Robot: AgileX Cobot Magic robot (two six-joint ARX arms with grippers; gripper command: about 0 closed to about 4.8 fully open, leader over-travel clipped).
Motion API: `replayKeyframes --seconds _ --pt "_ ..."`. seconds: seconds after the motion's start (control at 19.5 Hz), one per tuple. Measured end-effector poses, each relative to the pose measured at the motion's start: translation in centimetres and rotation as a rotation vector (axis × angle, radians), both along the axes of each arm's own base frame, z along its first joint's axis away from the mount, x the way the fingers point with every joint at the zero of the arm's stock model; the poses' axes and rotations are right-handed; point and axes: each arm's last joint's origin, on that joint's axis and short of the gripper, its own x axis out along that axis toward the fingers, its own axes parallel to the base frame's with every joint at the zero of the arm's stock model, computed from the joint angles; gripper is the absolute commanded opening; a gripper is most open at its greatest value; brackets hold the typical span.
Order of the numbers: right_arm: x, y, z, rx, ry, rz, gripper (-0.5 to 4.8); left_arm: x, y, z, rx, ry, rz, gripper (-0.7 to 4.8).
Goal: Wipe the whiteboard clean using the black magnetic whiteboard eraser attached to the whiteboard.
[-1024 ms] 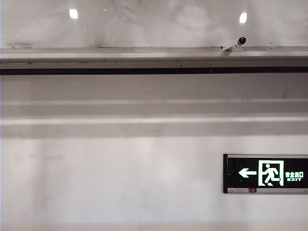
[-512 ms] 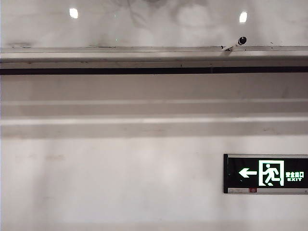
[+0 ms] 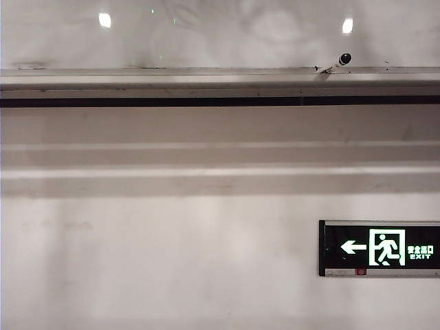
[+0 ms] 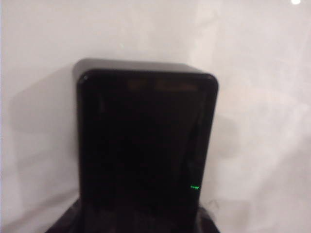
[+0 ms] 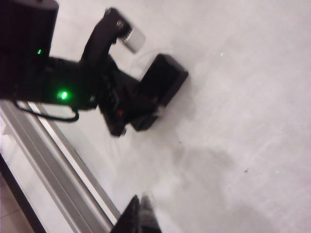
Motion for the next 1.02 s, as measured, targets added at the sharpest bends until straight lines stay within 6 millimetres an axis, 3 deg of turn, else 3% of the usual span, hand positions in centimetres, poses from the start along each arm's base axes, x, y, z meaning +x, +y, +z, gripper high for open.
replayKeyframes --seconds 0.41,0.67,1.02 --pt "0.0 0.0 0.0 -0.001 0.001 0.005 0.0 -0.4 3.7 1.8 -0.064 -0.023 0.075 1.43" --pt "0.0 0.0 -0.1 0.01 0.014 0.005 0.0 -0.3 3.8 1.8 -0.084 -0.022 0.012 1.42" --pt "0.0 0.0 -0.1 0.006 0.023 0.006 0.0 0.2 1.3 0.9 -0.053 -0.02 -0.047 1.42"
